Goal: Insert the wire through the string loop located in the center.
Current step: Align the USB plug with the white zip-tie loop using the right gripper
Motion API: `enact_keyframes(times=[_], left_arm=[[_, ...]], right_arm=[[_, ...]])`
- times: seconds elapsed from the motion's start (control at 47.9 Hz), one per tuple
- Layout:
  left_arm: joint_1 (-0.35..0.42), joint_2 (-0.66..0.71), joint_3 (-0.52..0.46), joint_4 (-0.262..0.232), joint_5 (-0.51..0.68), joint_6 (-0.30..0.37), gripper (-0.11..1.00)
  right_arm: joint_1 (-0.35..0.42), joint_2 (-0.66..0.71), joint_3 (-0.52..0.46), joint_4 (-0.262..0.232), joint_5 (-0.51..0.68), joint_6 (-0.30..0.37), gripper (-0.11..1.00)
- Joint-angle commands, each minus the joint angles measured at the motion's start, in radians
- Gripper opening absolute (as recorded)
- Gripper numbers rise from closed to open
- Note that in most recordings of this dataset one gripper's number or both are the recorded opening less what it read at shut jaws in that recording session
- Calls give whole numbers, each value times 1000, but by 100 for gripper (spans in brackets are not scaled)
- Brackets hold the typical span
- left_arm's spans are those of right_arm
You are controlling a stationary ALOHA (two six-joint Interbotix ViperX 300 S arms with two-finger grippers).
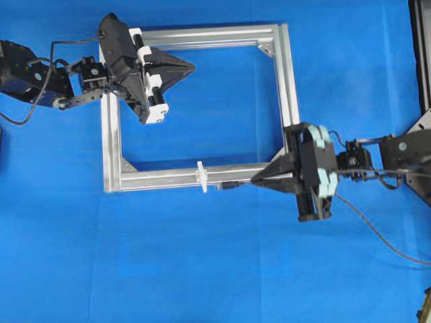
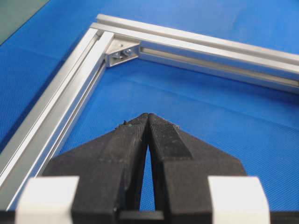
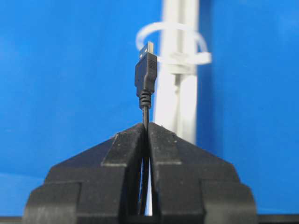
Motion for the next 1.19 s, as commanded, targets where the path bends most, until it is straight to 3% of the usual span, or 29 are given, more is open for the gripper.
enact_keyframes(times=[0.0, 1.17], left_arm=[[0, -35, -6, 3, -9, -2, 0], [0, -35, -8, 3, -9, -2, 0]], right_arm=[[-18, -6, -2, 2, -23, -2, -2], [-35, 8, -3, 2, -38, -2, -2]])
